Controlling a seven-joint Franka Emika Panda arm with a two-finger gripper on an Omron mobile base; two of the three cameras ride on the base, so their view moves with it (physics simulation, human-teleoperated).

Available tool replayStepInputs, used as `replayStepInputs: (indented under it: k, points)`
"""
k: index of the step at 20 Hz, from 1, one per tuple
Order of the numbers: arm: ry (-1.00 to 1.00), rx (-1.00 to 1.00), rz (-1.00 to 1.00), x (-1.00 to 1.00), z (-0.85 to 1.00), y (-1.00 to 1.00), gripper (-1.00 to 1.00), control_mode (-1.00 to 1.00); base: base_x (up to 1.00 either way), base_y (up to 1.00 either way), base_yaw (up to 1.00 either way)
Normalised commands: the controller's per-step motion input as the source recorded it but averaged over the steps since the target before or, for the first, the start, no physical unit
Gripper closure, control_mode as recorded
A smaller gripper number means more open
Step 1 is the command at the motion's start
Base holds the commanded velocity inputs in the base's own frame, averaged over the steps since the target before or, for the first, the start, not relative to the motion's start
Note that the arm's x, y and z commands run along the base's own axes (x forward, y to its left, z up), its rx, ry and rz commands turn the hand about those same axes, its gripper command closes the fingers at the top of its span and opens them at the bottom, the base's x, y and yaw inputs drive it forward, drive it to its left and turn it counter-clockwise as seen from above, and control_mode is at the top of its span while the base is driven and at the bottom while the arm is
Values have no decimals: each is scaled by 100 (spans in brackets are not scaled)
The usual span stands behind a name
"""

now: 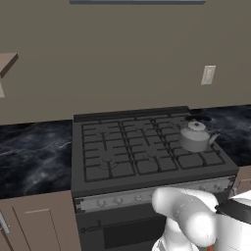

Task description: The kettle is done boiling. Turn off the stove, then wait for 300 timesteps before moving the kettle to the dining table.

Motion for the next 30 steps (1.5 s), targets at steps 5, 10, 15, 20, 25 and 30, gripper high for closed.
replayStepInputs:
  k: [5,10,15,20,25,30]
  points:
    - [-5,-18,0,-7,64,0,-100,-100,0,0,0]
    - [-2,-21,0,-1,63,0,-100,-100,0,0,0]
    - [0,-24,0,0,64,0,-100,-100,0,0,0]
    - [0,-23,0,0,59,0,-100,-100,0,0,0]
    - [0,-23,0,3,57,1,-100,-100,0,0,0]
    - [0,-24,0,10,54,6,-100,-100,0,0,0]
